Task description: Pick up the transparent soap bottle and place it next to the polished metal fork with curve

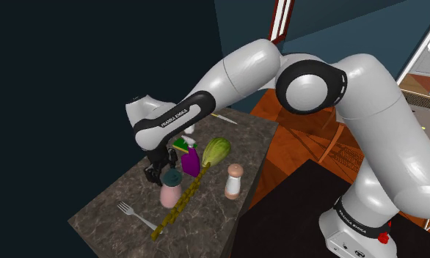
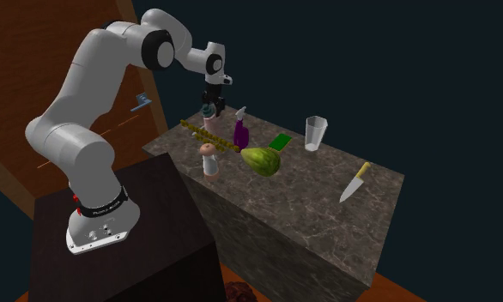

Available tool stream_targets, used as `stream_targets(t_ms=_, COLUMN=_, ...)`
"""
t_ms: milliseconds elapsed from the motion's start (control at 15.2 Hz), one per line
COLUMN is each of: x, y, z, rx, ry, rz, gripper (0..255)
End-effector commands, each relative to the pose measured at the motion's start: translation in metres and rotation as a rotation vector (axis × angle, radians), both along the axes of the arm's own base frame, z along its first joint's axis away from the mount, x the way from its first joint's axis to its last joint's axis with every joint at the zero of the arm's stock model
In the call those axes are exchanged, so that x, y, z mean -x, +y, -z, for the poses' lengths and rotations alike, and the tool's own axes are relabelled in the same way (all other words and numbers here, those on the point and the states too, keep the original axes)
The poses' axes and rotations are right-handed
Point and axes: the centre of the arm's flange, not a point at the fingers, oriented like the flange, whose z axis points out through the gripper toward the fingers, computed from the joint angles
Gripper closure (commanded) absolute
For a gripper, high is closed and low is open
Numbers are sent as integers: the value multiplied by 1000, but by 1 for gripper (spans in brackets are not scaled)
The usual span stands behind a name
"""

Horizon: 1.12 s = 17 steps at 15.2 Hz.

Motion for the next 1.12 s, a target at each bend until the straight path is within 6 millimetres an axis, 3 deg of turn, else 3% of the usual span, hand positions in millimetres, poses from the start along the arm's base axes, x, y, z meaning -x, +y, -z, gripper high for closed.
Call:
stream_targets(t_ms=0, x=0, y=0, z=0, rx=0, ry=0, rz=0, gripper=0)
stream_targets(t_ms=264, x=0, y=0, z=0, rx=0, ry=0, rz=0, gripper=0)
stream_targets(t_ms=528, x=-11, y=4, z=-49, rx=0, ry=0, rz=0, gripper=0)
stream_targets(t_ms=1056, x=-11, y=4, z=-49, rx=0, ry=0, rz=0, gripper=0)
